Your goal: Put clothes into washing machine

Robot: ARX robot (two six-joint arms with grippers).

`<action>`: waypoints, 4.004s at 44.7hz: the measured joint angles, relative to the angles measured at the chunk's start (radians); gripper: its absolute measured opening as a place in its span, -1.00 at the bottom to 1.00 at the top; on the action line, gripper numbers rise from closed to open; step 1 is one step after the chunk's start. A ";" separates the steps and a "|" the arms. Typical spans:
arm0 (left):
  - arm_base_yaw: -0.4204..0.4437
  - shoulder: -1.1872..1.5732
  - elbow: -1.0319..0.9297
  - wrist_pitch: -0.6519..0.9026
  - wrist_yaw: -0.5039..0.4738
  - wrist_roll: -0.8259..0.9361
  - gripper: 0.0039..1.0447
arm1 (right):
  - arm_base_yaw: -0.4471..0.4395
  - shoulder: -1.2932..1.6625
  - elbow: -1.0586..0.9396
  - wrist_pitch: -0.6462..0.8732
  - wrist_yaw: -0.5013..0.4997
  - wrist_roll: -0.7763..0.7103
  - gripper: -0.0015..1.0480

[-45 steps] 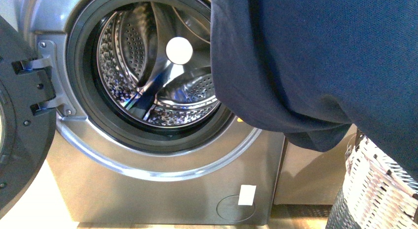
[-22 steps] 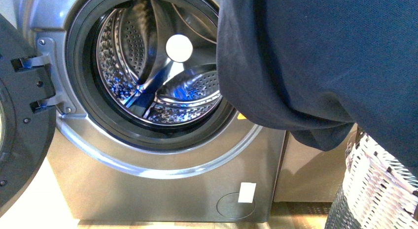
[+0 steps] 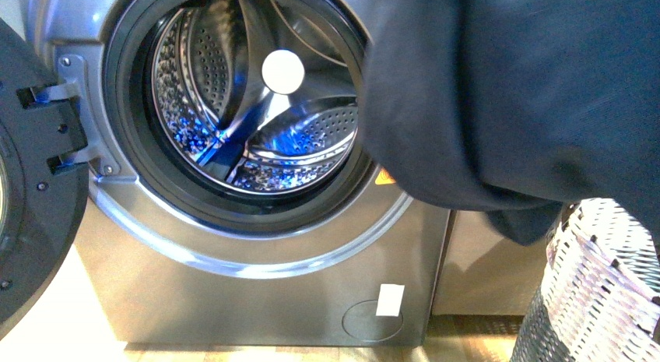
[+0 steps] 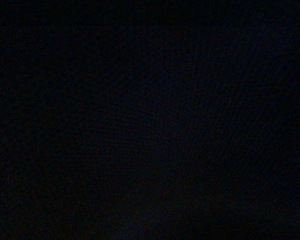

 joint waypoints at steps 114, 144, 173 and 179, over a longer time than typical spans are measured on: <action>0.428 0.719 0.306 0.032 -0.463 0.406 -0.88 | 0.000 -0.010 0.001 0.005 0.000 0.002 0.86; 0.429 0.970 0.647 0.385 -0.663 0.394 -0.88 | 0.000 -0.010 0.001 0.005 0.000 0.002 0.86; 0.406 1.187 1.067 -0.126 -0.589 0.326 -0.88 | 0.000 -0.010 0.001 0.005 0.000 0.002 0.86; 0.437 1.319 1.318 -0.305 -0.621 0.317 -0.88 | 0.000 -0.010 0.001 0.005 0.000 0.002 0.86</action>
